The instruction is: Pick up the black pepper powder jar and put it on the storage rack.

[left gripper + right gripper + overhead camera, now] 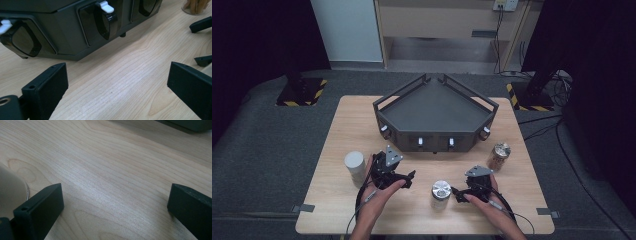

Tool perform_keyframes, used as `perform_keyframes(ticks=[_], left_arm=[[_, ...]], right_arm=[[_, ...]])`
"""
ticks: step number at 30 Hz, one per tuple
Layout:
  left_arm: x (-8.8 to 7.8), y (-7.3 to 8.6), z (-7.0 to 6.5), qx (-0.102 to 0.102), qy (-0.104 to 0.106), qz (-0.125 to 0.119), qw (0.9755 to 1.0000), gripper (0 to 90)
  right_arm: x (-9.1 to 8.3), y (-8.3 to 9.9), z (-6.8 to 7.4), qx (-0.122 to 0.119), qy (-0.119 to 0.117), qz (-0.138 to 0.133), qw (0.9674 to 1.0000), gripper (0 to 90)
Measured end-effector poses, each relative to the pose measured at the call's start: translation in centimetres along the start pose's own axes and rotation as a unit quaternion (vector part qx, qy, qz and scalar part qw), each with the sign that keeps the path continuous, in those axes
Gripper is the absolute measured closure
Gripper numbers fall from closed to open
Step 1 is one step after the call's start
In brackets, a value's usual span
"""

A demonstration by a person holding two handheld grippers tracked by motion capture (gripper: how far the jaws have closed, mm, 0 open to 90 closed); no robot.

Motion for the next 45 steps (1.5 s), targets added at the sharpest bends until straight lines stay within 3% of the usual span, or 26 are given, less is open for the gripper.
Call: perform_keyframes(ticks=[5,25,45], left_arm=[[-0.9,-0.4,0.5,-0.001,0.001,-0.009,1.0,2.0],[-4.2,-1.3,2.7,0.0,-0.028,-0.023,0.9993,1.8],[-6.5,0.3,4.5,-0.01,-0.056,-0.03,0.9979,1.6]], right_arm=[[0.0,0.0,0.0,0.0,0.0,0.0,1.0,0.7],[0.0,0.0,0.1,0.002,0.001,0.0,1.0,0.7],[0.0,0.0,0.1,0.002,0.001,0.0,1.0,0.7]])
Point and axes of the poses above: each handheld gripper's, and its own axes: x roughly forward along the jaws, y roughly out of its underside, z roughly to its left, the point moved 1 cm from there along x, roughly forward along the jaws, and after that the axes turned 13 degrees about x, right-handed, at the moved point
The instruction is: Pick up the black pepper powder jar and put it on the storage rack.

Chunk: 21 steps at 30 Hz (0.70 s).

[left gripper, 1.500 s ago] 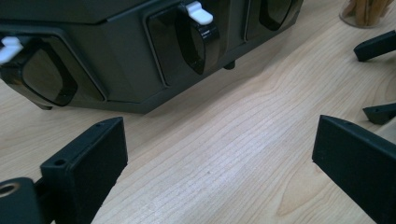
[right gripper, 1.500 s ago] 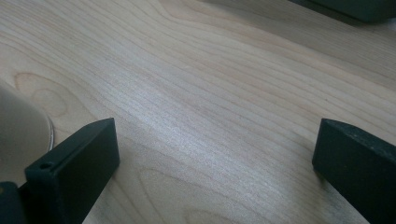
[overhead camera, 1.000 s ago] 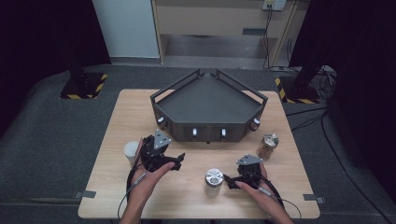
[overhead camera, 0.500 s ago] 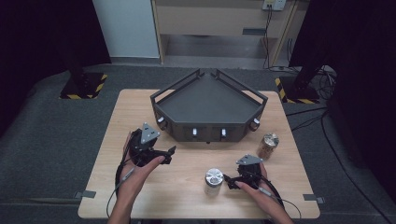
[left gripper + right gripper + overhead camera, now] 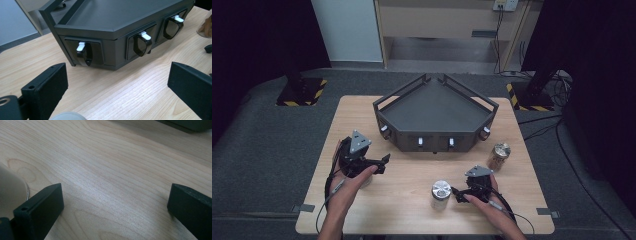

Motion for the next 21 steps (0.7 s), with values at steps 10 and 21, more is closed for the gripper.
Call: perform_keyframes(ticks=[10,21], left_arm=[[-0.6,1.1,0.6,-0.004,-0.016,0.0,0.9999,1.6],[-0.8,2.2,1.2,-0.014,-0.023,-0.004,0.9996,1.3]], right_arm=[[0.0,0.0,0.0,0.0,0.0,0.0,1.0,0.7],[0.0,0.0,0.0,0.001,0.001,0.0,1.0,0.7]])
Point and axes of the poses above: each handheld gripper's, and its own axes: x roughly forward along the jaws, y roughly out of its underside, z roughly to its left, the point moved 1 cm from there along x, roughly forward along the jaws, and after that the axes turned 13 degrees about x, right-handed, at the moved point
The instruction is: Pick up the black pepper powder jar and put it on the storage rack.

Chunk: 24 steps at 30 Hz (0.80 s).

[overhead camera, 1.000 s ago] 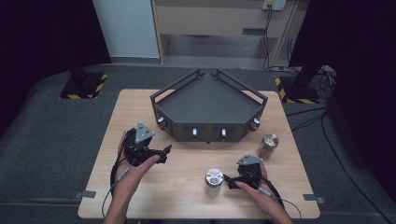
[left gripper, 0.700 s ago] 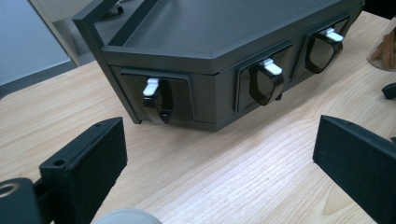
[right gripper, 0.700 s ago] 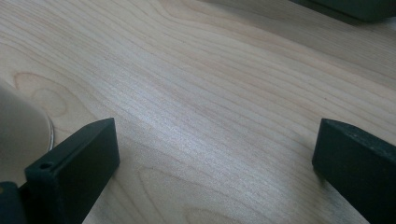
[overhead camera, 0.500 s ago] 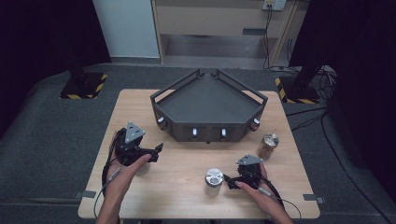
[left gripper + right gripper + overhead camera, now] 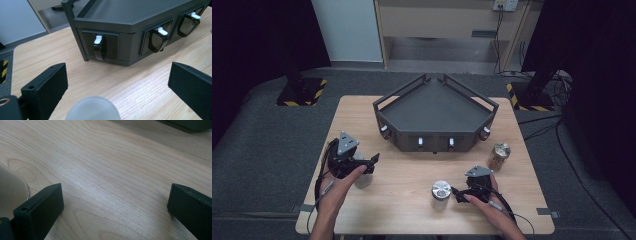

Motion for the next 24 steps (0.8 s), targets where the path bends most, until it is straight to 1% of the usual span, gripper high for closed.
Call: perform_keyframes(ticks=[9,19,24], left_arm=[[-0.4,0.9,0.4,-0.004,-0.015,0.001,0.9999,1.2],[-0.5,2.4,1.0,-0.025,-0.025,-0.002,0.9994,1.0],[-0.6,3.0,1.1,-0.025,-0.025,0.0,0.9994,0.9]], right_arm=[[0.0,0.0,0.0,0.0,0.0,0.0,1.0,0.7],[0.0,0.0,0.0,0.0,0.0,0.0,1.0,0.7],[0.0,0.0,0.0,0.0,0.0,0.0,1.0,0.7]])
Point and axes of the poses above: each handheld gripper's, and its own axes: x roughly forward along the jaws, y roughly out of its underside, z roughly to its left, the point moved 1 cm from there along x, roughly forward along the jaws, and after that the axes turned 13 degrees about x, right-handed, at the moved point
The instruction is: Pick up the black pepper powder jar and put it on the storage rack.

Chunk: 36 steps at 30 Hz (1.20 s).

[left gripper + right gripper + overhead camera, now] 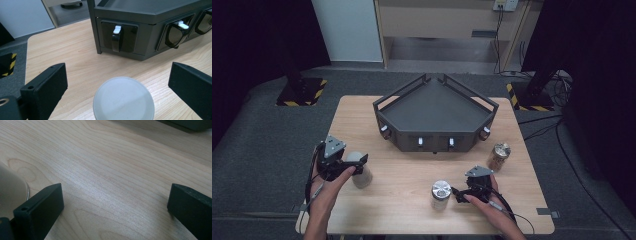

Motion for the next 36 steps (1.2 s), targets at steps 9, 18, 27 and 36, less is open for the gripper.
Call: perform_keyframes(ticks=[9,18,27,36], left_arm=[[0.1,1.4,0.0,-0.006,0.001,0.001,1.0,0.8],[0.6,2.5,-0.2,0.0,0.006,0.001,1.0,1.1],[1.3,3.6,-0.3,-0.01,0.014,0.002,0.9998,1.3],[1.7,4.4,-0.4,-0.02,0.019,-0.001,0.9996,2.3]], right_arm=[[0.0,0.0,0.0,0.0,0.0,0.0,1.0,0.7],[0.0,0.0,0.0,0.001,0.0,0.001,1.0,0.7],[0.0,0.0,0.0,0.001,-0.001,0.001,1.0,0.7],[0.0,0.0,0.0,0.001,-0.001,0.001,1.0,0.7]])
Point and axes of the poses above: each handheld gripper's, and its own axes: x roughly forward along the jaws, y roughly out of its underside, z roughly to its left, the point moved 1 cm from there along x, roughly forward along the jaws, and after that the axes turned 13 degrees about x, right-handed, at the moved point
